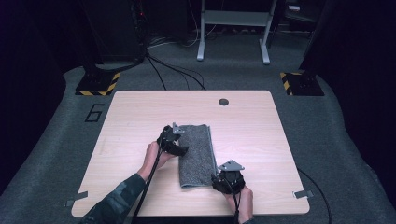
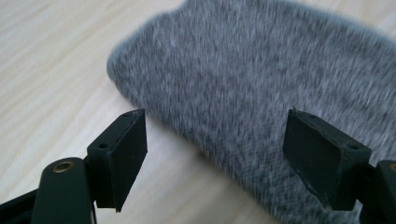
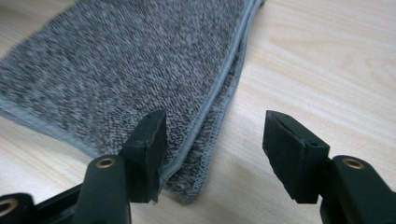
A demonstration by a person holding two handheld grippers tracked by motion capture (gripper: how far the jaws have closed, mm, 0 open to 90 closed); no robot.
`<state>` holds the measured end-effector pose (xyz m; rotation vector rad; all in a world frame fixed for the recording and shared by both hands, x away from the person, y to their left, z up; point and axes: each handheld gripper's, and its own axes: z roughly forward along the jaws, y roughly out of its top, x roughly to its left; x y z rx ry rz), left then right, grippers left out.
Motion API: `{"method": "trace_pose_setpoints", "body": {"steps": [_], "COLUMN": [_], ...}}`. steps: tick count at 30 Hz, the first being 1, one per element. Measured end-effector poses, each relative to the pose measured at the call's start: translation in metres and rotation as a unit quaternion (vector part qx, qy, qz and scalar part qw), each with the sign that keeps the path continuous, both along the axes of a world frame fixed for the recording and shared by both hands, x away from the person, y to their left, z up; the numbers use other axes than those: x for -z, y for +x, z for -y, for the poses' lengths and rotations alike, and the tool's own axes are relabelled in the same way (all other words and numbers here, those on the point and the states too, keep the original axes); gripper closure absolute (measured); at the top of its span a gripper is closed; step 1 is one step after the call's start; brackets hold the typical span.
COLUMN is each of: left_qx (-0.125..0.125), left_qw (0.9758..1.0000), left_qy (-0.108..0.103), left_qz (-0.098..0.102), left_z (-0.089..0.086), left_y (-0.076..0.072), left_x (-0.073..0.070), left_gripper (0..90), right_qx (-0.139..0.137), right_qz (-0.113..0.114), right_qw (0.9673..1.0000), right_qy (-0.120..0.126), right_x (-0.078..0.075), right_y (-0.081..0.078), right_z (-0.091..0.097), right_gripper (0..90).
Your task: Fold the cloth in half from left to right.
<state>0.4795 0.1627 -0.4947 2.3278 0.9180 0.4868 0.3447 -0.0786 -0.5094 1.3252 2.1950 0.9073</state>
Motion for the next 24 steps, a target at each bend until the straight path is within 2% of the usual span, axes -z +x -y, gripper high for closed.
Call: {"method": "trace_pose_setpoints", "body": {"steps": [1,3,5,8,10,15,19,22,24], "left_qx": [-0.002,-0.006,-0.008,-0.009,-0.009,-0.006,-0.006,-0.016,-0.009], "left_qw": [1.0,0.9999,0.9999,0.9998,0.9999,0.9998,0.9999,0.9999,0.9998], "left_qy": [0.008,0.007,0.008,0.015,0.012,0.014,0.011,-0.003,-0.016], "left_qz": [-0.003,-0.005,-0.005,-0.006,-0.008,-0.01,-0.01,-0.005,-0.005], "left_z": [-0.001,-0.002,-0.004,-0.005,-0.007,-0.01,-0.014,-0.017,-0.021], "left_y": [0.001,0.003,0.006,0.008,0.009,0.005,0.002,-0.001,-0.013], "left_x": [0.003,0.007,0.009,0.012,0.013,0.013,0.014,0.011,0.003], "left_gripper": [21.6,21.4,21.4,21.5,21.4,21.5,20.8,18.7,17.8], "right_qx": [0.001,0.002,0.009,0.01,0.014,0.001,-0.006,-0.007,-0.01], "right_qz": [-0.004,-0.009,-0.013,-0.011,-0.009,-0.013,-0.022,-0.027,-0.022], "right_qw": [1.0,0.9999,0.9999,0.9999,0.9999,0.9999,0.9997,0.9996,0.9997], "right_qy": [-0.003,-0.01,0.0,0.001,-0.001,-0.002,-0.008,-0.007,-0.004], "right_x": [0.002,0.006,0.008,0.009,0.009,0.009,0.007,0.007,0.007], "right_y": [0.001,0.002,0.001,0.0,-0.004,-0.016,-0.02,-0.019,-0.018], "right_z": [0.0,0.001,0.002,0.003,0.001,-0.003,-0.006,-0.009,-0.011], "right_gripper": [39.9,39.7,39.7,39.8,39.8,39.6,37.7,34.3,32.7]}}
